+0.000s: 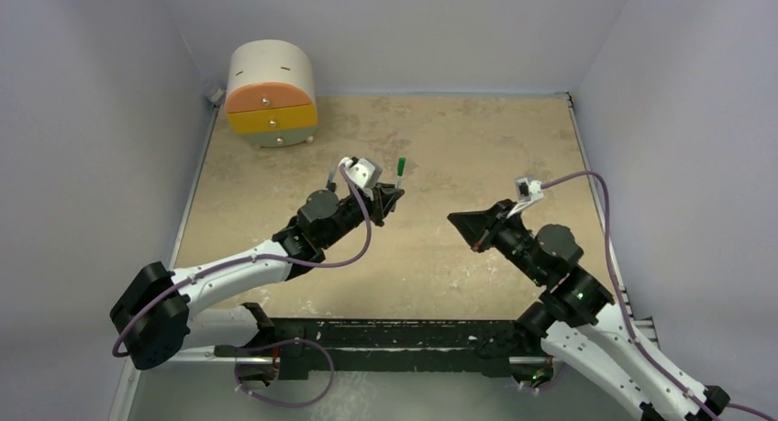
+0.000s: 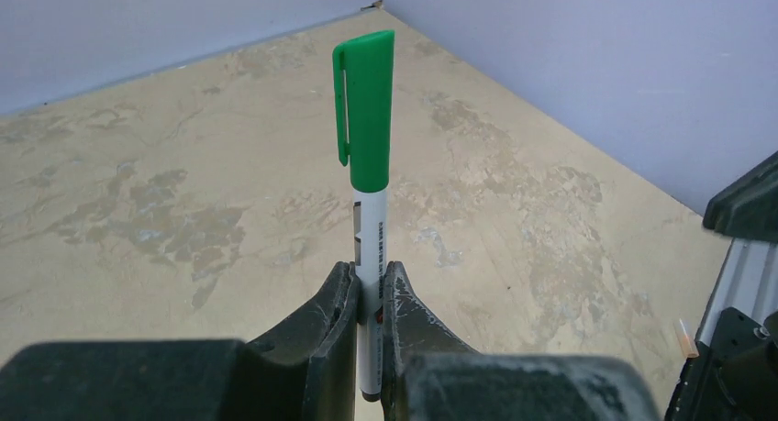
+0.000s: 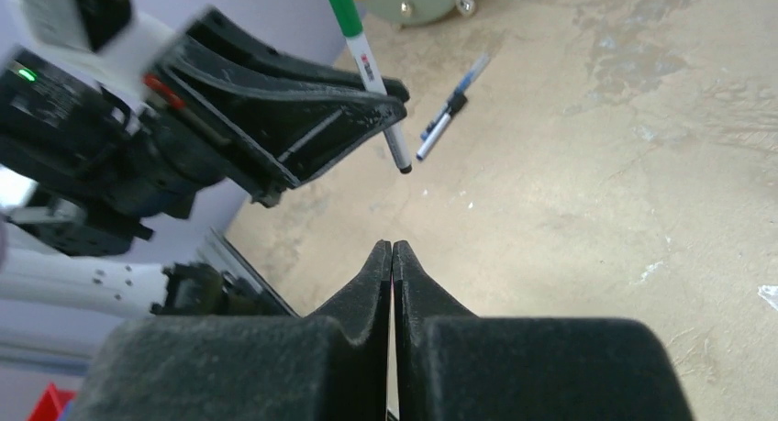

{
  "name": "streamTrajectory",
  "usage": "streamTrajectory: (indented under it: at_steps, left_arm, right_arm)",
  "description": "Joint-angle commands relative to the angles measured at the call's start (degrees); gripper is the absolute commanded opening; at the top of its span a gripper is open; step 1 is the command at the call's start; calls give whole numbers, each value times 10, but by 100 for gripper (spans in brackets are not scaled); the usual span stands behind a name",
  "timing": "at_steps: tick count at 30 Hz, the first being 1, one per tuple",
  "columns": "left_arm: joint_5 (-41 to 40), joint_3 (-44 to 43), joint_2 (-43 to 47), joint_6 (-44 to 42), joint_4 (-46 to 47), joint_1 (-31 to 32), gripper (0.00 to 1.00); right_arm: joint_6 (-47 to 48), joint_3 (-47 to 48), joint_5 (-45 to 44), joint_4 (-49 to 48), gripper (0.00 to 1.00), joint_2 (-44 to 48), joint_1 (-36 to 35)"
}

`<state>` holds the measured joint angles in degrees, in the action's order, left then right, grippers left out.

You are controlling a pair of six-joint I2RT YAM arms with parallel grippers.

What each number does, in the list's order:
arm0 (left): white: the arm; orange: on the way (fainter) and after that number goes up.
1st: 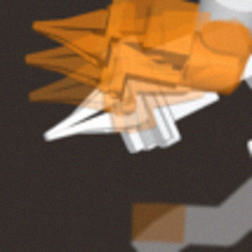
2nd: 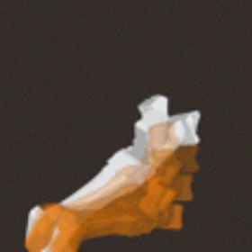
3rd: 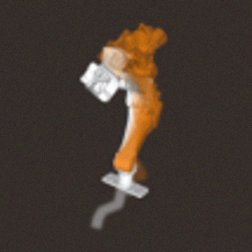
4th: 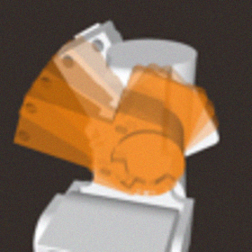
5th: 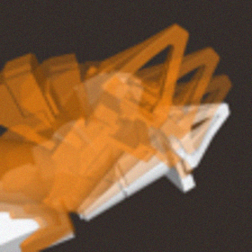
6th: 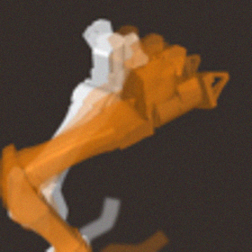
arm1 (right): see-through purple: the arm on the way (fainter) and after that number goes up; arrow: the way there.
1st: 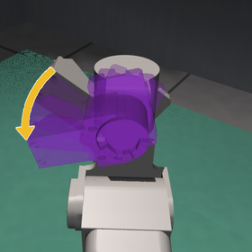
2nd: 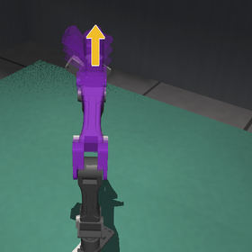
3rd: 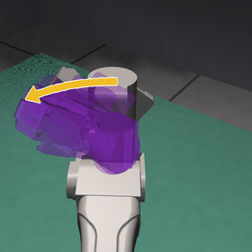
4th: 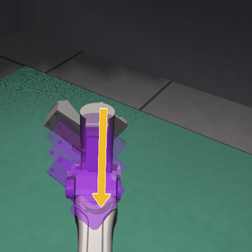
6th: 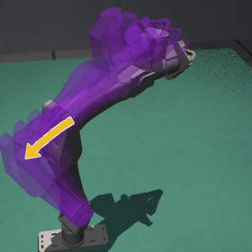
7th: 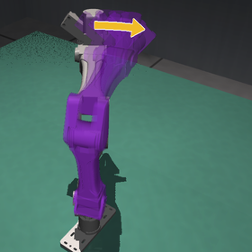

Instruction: Insert the pens into the pen caps

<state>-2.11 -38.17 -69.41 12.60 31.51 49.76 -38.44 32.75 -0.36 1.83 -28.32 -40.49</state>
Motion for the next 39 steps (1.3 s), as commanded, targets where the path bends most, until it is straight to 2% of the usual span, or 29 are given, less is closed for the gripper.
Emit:
streamTrajectory:
  at_steps: [1,2,4,6,7,8,9,10,11,12,13,20,22,23,27,33,39]
  left_arm:
    - [-18,21,55,35,24,-3,0]
    - [-18,23,60,39,24,-3,0]
    - [-15,24,65,41,18,-3,0]
    - [-14,22,69,43,13,-3,0]
    - [-13,22,71,43,12,-3,0]
    - [-12,21,73,44,10,-3,0]
    - [-11,22,76,46,8,-3,0]
    - [-11,23,79,48,6,-3,0]
    - [-10,25,82,50,4,-3,0]
    - [-10,27,86,53,3,-3,0]
    - [-11,29,92,56,1,-3,0]
    - [-16,43,124,66,-16,-3,0]
    - [-24,46,131,65,-23,-3,0]
    - [-28,47,135,64,-33,-3,0]
    - [-92,40,137,60,-79,-3,0]
    - [-252,8,87,66,-161,-4,0]
    - [-281,-6,20,77,-195,-34,0]
  right_arm:
    - [-78,43,-69,38,0,23,-1]
    - [-96,53,-64,46,0,19,0]
    - [-122,70,-50,58,7,-2,0]
    - [-141,86,-45,69,38,-20,0]
    - [-144,91,-41,67,48,-28,0]
    - [-144,95,-36,61,51,-31,0]
    - [-145,95,-29,53,49,-32,0]
    - [-146,94,-20,40,38,-33,0]
    - [-149,93,-11,29,21,-32,0]
    - [-150,92,-1,20,7,-34,0]
    - [-151,92,6,14,0,-36,0]
    - [-171,80,32,-16,0,-48,1]
    - [-175,76,26,-20,15,-43,1]
    - [-174,75,22,-21,27,-39,1]
    - [-174,68,5,-17,41,-27,1]
    - [-132,67,-64,34,40,-38,1]
    - [-91,54,-71,45,39,-76,1]
